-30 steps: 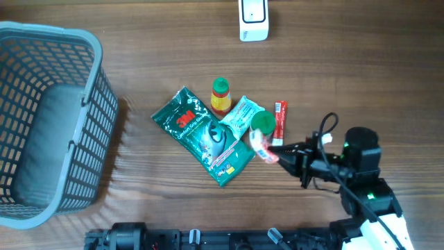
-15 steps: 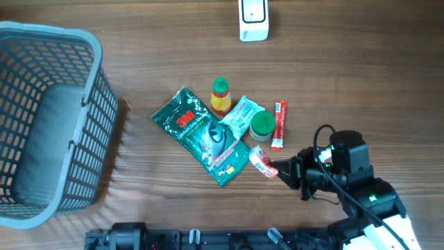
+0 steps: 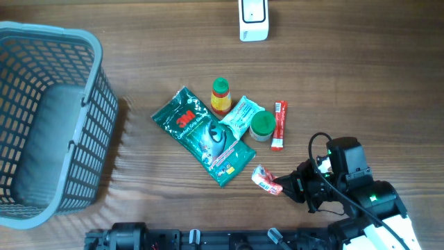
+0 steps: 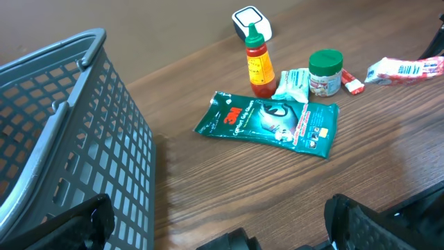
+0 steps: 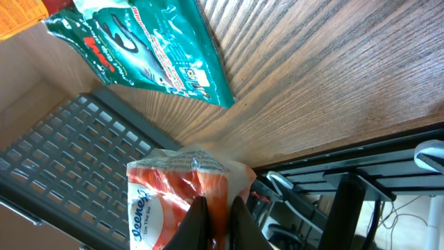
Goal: Scan the item barcode
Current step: 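Lift Kleenex pack with right gripper and carry it to the white scanner, then hold Kleenex pack in front of the scanner window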
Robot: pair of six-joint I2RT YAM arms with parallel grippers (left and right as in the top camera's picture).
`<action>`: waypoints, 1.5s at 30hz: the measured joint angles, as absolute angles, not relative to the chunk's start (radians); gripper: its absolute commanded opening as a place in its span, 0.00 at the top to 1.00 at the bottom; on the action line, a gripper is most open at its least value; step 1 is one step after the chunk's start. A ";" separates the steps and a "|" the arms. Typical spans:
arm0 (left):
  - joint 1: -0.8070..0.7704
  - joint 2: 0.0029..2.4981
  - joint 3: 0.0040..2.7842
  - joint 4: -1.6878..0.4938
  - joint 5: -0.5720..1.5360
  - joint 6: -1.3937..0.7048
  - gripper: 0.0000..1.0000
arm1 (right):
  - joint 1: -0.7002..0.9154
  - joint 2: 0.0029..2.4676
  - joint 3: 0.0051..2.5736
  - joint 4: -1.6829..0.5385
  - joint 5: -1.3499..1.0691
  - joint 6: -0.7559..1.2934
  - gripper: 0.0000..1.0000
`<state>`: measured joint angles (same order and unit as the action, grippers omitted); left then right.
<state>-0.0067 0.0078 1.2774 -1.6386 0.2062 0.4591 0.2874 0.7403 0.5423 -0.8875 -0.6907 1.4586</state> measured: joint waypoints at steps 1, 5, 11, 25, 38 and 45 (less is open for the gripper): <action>-0.007 0.008 1.277 -1.639 0.206 0.459 0.00 | 0.287 0.740 0.542 -0.884 -0.690 1.452 0.96; -0.007 0.008 1.277 -1.639 0.206 0.459 0.00 | 0.287 0.740 0.561 -0.854 -0.642 1.386 0.95; -0.007 0.008 1.277 -1.639 0.206 0.459 0.00 | 0.287 0.740 0.767 -0.748 -0.443 1.219 0.95; -0.007 0.008 1.277 -1.639 0.206 0.459 0.00 | 0.287 1.146 0.808 0.054 -0.028 0.744 0.95; -0.007 0.008 1.276 -1.639 0.206 0.459 0.00 | 0.287 1.858 0.827 1.076 -0.006 0.485 0.95; -0.007 0.008 1.276 -1.639 0.206 0.459 0.00 | 0.287 2.144 1.073 1.092 0.001 0.310 0.95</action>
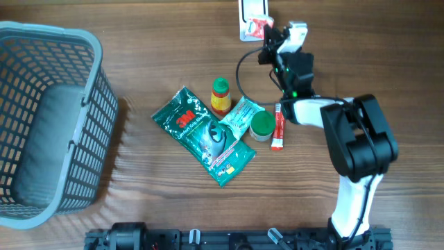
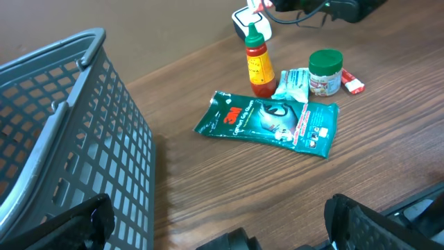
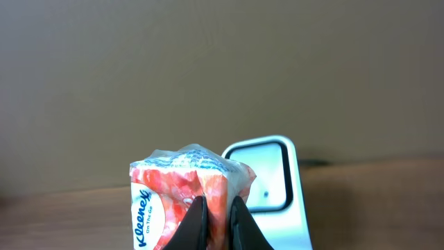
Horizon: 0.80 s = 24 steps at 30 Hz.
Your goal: Scan the item barcode
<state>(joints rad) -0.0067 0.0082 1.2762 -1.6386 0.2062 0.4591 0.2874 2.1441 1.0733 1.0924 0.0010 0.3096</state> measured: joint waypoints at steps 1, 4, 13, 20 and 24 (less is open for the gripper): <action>-0.007 0.008 1.276 -1.639 0.206 0.459 0.00 | 0.287 2.174 1.133 1.072 0.002 0.274 0.95; -0.007 0.008 1.276 -1.639 0.206 0.459 0.00 | 0.287 2.258 1.291 1.011 0.006 0.192 0.95; -0.007 0.008 1.276 -1.639 0.206 0.459 0.00 | 0.269 2.441 1.529 0.962 0.009 0.125 0.95; -0.007 0.008 1.276 -1.639 0.206 0.459 0.00 | 0.260 2.442 1.534 0.989 0.009 0.125 0.96; -0.007 0.008 1.276 -1.639 0.206 0.459 0.00 | 0.249 2.406 1.535 0.867 0.009 0.125 0.96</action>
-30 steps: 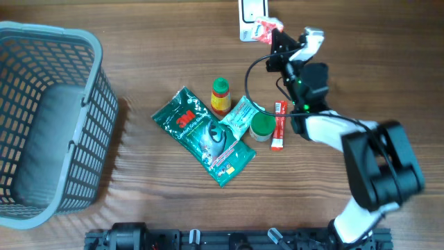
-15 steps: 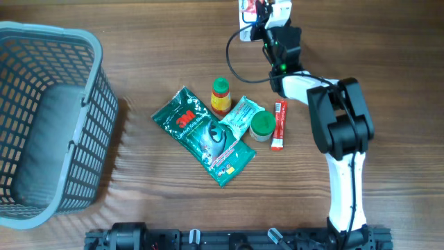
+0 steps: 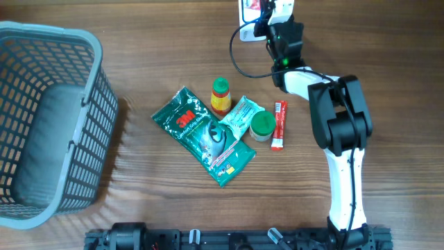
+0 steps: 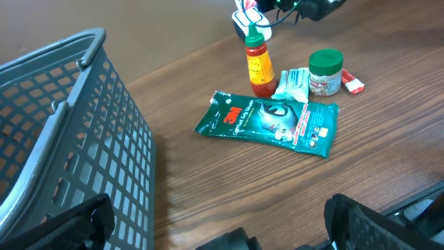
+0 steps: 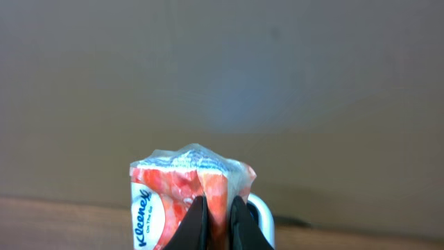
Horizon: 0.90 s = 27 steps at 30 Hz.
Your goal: Scan the item barcode
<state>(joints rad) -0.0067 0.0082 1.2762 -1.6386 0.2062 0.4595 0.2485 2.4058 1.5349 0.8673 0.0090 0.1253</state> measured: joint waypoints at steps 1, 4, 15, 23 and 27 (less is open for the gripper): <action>-0.007 0.008 1.276 -1.639 0.206 0.459 0.00 | 0.236 2.367 1.534 0.797 0.011 0.125 0.96; -0.007 0.008 1.276 -1.638 0.206 0.459 0.00 | 0.168 2.189 1.536 0.579 0.047 0.126 0.96; -0.007 0.008 1.276 -1.639 0.206 0.459 0.00 | -0.278 1.865 1.561 -0.245 0.354 0.227 0.96; -0.007 0.008 1.276 -1.639 0.206 0.459 0.00 | -0.680 1.934 1.480 -0.411 0.420 0.440 0.96; -0.007 0.008 1.276 -1.639 0.206 0.459 0.00 | -0.831 1.993 1.407 -0.367 0.429 0.459 0.96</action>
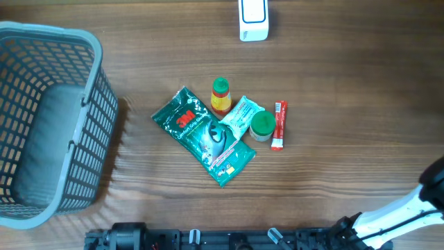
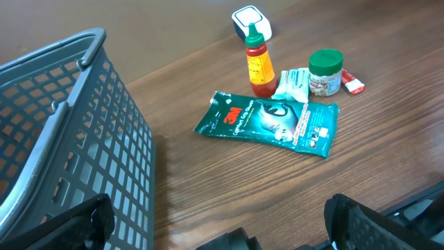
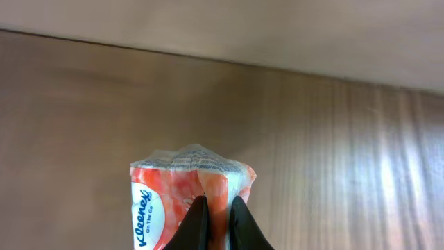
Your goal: Scan the item barcode
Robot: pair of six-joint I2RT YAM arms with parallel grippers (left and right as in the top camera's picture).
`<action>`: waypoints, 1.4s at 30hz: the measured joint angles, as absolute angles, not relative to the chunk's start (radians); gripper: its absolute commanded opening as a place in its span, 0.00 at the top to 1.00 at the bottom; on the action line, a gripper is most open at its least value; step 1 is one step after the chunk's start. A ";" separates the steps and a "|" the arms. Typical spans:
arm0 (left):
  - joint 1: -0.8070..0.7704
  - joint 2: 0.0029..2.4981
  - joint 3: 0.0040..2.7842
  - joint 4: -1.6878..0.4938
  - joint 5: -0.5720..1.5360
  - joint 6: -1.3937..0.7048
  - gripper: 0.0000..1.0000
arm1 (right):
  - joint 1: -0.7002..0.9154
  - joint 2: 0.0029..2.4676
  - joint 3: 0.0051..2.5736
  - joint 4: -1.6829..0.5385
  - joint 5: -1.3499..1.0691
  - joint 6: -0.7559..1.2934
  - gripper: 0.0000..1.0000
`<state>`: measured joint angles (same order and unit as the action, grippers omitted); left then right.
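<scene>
My right gripper (image 3: pixel 214 223) is shut on a red-and-white Kleenex tissue pack (image 3: pixel 173 198), which it pinches at one end. Only bare wooden tabletop shows behind the pack in the right wrist view. In the overhead view just a white link of the right arm (image 1: pixel 395 212) shows at the bottom right corner, and the gripper and pack are out of frame. The white barcode scanner (image 1: pixel 253 19) stands at the table's far edge, also in the left wrist view (image 2: pixel 248 19). My left gripper (image 2: pixel 222 229) stands open near the front edge, holding nothing.
A grey mesh basket (image 1: pixel 94 118) fills the left side. Mid-table lie a green 3M pouch (image 1: pixel 201 135), a sauce bottle (image 1: pixel 220 96), a teal-white packet (image 1: pixel 241 115), a green-lidded jar (image 1: pixel 262 126) and a red stick pack (image 1: pixel 279 125).
My right gripper, still shut on the tissue pack, was at the scanner and is now off the overhead view's lower right. The scanner stands uncovered. The left arm is unmoved.
My right gripper first held the tissue pack low near the front of the table, right of the pile. It then had the pack up at the scanner, then right over it. Now it holds the pack far from the scanner, at the table's right.
</scene>
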<state>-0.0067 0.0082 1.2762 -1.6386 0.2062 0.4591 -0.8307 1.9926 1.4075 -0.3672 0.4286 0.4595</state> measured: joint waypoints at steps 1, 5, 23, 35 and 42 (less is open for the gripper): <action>-0.007 0.008 1.276 -1.639 0.206 0.459 0.00 | -0.860 2.010 1.394 -0.366 0.429 0.461 0.96; -0.007 0.008 1.276 -1.639 0.206 0.459 0.00 | -0.965 2.046 1.374 -0.356 0.428 0.465 0.48; -0.007 0.008 1.276 -1.639 0.206 0.459 0.00 | -0.850 1.636 1.380 -0.599 -0.490 0.703 0.00; -0.007 0.008 1.276 -1.639 0.206 0.459 0.00 | -0.262 1.636 1.372 -1.071 -0.744 0.966 0.00; -0.007 0.008 1.276 -1.639 0.206 0.459 0.00 | 0.121 1.636 1.372 -1.070 -0.580 1.170 0.00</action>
